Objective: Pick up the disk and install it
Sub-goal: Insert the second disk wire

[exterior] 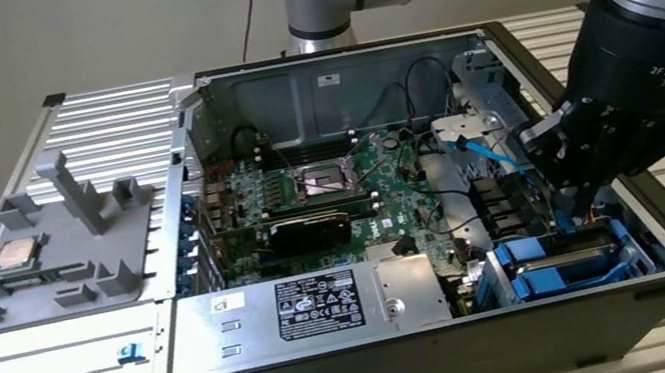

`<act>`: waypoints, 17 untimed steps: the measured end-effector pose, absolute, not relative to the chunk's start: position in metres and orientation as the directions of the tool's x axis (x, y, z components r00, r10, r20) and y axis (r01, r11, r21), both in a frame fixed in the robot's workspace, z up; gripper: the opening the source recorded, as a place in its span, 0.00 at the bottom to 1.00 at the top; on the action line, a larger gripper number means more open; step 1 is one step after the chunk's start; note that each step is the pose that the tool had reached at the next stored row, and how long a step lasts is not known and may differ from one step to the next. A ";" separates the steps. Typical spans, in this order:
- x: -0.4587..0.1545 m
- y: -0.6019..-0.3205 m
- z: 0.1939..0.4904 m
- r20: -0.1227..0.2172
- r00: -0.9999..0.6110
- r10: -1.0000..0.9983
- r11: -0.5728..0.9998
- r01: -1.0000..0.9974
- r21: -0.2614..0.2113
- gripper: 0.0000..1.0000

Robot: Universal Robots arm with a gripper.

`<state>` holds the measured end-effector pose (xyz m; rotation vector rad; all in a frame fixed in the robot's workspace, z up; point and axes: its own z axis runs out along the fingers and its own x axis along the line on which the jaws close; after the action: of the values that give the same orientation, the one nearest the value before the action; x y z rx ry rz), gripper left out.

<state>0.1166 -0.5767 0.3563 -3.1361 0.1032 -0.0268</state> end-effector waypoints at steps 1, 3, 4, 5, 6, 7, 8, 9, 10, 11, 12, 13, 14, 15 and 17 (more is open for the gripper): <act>0.117 -0.579 0.355 0.017 0.998 -0.064 -0.998 -0.064 -0.004 0.11; 0.116 -0.582 0.352 0.017 0.998 -0.058 -0.998 -0.058 -0.005 0.11; 0.115 -0.582 0.351 0.017 0.998 -0.055 -0.998 -0.055 -0.005 0.11; 0.113 -0.582 0.351 0.017 0.999 -0.052 -0.999 -0.051 -0.005 0.11; 0.112 -0.583 0.350 0.017 0.999 -0.048 -0.999 -0.048 -0.005 0.11; 0.112 -0.584 0.350 0.017 0.999 -0.043 -0.999 -0.043 -0.005 0.11; 0.112 -0.585 0.350 0.017 0.999 -0.040 -0.999 -0.040 -0.005 0.11; 0.112 -0.586 0.350 0.017 0.999 -0.038 -0.999 -0.038 -0.005 0.11; 0.111 -0.586 0.350 0.017 0.999 -0.037 -0.999 -0.037 -0.005 0.11; 0.111 -0.586 0.350 0.017 0.999 -0.037 -0.999 -0.037 -0.005 0.11; 0.111 -0.586 0.350 0.017 0.999 -0.037 -0.999 -0.037 -0.005 0.11; 0.111 -0.586 0.350 0.017 0.999 -0.037 -0.999 -0.037 -0.005 0.11; 0.111 -0.587 0.349 0.017 0.999 -0.037 -0.999 -0.037 -0.006 0.11; 0.111 -0.587 0.349 0.017 0.999 -0.037 -0.999 -0.037 -0.006 0.11; 0.111 -0.587 0.348 0.017 0.999 -0.037 -0.999 -0.037 -0.007 0.11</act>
<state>0.1115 -0.5872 0.3477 -3.1344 0.0578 -0.0265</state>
